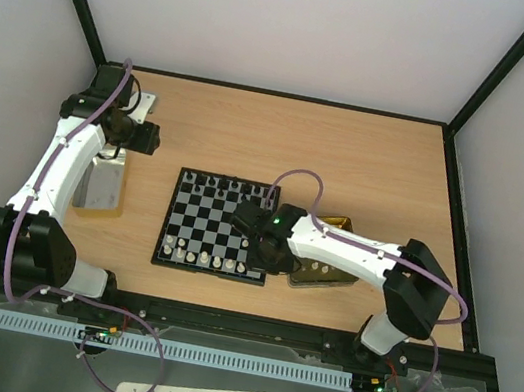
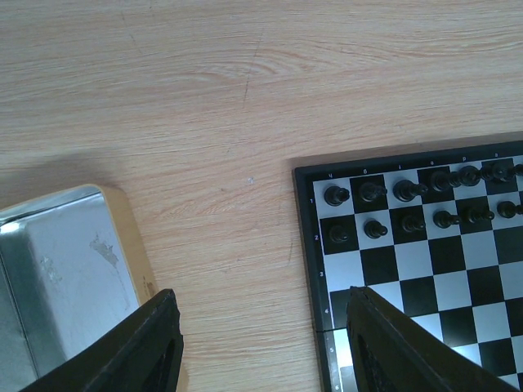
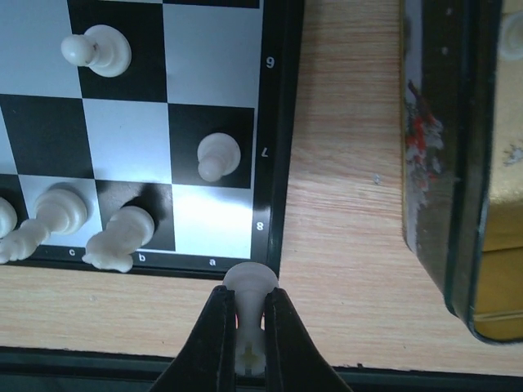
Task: Set up the chess pieces on the board
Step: Place the chess piece on the chessboard.
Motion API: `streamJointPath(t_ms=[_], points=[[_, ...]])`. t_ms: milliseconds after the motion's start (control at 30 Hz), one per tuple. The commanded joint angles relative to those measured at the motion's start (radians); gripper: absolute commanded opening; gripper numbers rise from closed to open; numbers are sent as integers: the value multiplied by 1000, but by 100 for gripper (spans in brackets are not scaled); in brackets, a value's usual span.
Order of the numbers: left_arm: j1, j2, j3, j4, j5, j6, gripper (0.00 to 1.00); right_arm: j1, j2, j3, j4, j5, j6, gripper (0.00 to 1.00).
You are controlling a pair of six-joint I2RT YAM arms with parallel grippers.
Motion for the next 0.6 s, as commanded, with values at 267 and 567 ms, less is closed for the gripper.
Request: streamJointPath(t_ms=[267, 567], points=[[-4, 5, 16, -9, -17, -2, 56, 6, 69, -26, 121, 23, 30, 2], [-4, 12, 19, -7, -13, -3, 56, 6, 80, -36, 130, 13, 36, 2]])
